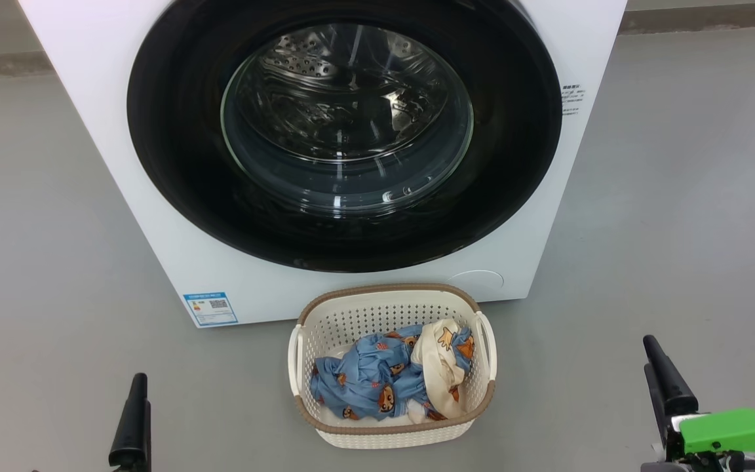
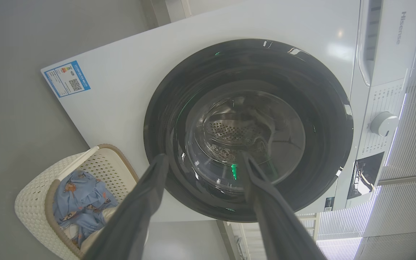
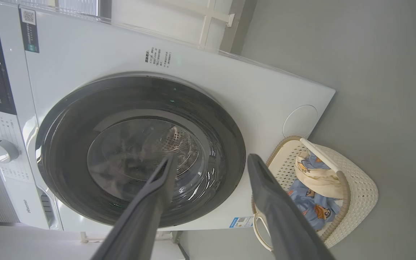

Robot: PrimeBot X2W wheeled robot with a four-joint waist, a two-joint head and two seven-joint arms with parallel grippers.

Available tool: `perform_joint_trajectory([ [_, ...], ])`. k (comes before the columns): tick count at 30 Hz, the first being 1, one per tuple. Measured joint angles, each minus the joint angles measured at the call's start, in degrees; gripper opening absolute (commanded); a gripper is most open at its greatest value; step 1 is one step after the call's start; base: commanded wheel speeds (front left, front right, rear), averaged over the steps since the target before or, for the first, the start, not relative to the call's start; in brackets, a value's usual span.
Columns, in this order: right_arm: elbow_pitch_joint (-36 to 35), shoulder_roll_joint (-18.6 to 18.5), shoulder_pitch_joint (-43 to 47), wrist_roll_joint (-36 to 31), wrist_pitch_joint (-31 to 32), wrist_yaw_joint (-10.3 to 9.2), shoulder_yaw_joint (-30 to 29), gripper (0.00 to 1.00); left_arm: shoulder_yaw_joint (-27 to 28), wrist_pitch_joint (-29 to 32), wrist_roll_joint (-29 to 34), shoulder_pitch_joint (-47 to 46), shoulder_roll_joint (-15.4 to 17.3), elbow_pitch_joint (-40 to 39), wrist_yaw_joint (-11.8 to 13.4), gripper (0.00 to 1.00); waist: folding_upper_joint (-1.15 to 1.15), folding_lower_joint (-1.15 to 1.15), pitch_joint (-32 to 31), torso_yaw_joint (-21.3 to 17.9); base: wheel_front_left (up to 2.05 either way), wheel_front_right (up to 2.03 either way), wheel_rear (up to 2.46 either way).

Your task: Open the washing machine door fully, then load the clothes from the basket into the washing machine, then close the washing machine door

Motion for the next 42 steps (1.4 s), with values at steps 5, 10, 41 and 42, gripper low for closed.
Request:
perform_joint_trajectory([
  [5, -0.01, -0.34, -0.85, -1.45, -0.33, 0.00, 0.59, 1.00, -0.24, -0.42, 2.41, -0.02, 0.08, -0.18, 0.00, 1.00, 0.00, 0.00, 0.00, 0.06, 0.00, 0.00, 0.00],
  [10, 0.08, -1.05, -1.62, -5.67, -1.48, 0.00, 1.75, 1.00, -0.60, -1.43, 5.98, -0.27, 0.54, -0.26, 0.00, 1.00, 0.00, 0.00, -0.03, 0.13, 0.00, 0.00, 0.00],
  [41, 1.29, -4.85, -5.15, -25.22, -6.28, 0.00, 8.26, 1.00, -3.64, -6.45, 30.45, -1.94, 3.23, -1.81, 0.00, 1.00, 0.00, 0.00, -0.02, 0.62, 0.00, 0.00, 0.00],
  [42, 1.31, -4.95, -5.32, -25.57, -6.53, 0.00, 8.47, 1.00, -3.72, -6.56, 31.44, -2.24, 3.31, -1.81, 0.00, 1.00, 0.00, 0.00, 0.00, 0.63, 0.00, 0.00, 0.00],
])
